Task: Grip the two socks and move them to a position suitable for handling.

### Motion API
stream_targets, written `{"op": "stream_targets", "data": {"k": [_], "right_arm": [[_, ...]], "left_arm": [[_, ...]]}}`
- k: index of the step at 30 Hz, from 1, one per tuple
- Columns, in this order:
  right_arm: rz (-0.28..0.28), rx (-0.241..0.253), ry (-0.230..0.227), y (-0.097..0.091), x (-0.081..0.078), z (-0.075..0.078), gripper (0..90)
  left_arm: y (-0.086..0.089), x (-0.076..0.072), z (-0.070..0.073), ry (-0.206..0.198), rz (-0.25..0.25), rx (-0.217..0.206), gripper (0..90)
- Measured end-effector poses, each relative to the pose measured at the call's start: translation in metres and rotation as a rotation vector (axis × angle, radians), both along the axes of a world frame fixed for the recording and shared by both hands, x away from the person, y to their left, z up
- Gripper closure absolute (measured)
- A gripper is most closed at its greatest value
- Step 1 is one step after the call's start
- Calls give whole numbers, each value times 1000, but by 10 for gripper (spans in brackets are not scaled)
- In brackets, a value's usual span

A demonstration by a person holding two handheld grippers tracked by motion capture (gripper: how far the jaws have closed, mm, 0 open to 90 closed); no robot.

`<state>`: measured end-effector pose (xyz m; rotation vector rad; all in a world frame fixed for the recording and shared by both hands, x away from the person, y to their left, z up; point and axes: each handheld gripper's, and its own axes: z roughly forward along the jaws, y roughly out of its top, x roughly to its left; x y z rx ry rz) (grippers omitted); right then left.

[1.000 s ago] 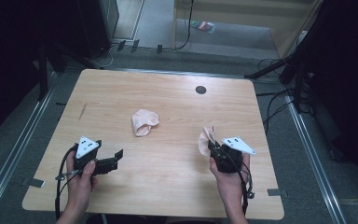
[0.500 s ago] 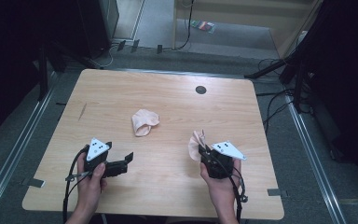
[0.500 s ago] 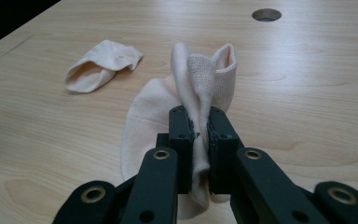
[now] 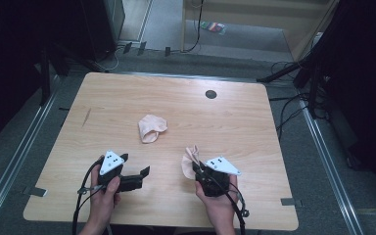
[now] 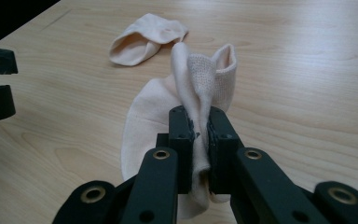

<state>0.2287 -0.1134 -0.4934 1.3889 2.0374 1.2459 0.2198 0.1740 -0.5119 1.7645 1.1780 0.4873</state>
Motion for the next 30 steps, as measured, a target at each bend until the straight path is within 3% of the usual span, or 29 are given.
{"op": "stream_targets", "data": {"k": [9,12,17,19,20,22,23,27,30], "right_arm": [[34,-33,28,26,-12,-18,831],[42,-68,35,37,-15,-25,831],[40,-77,38,51,-20,-33,827],[54,-95,31,57,-21,-37,752],[61,-94,36,58,-20,-38,648],[78,-65,81,57,-16,-41,472],[78,-47,84,54,-15,-41,435],[49,0,67,37,-14,-32,428],[63,48,57,29,-10,-26,468]], "left_arm": [[1,-9,-5,5,-39,5,108],[6,-6,-11,26,-29,7,108],[8,-5,-16,47,-33,-3,108],[5,-4,-18,57,-36,13,108],[3,-4,-19,67,-35,25,109],[2,-3,-22,83,-30,37,111],[1,-3,-23,91,-25,41,112],[-1,-4,-23,96,-68,26,145],[-6,-6,-23,108,-120,9,158]]}}
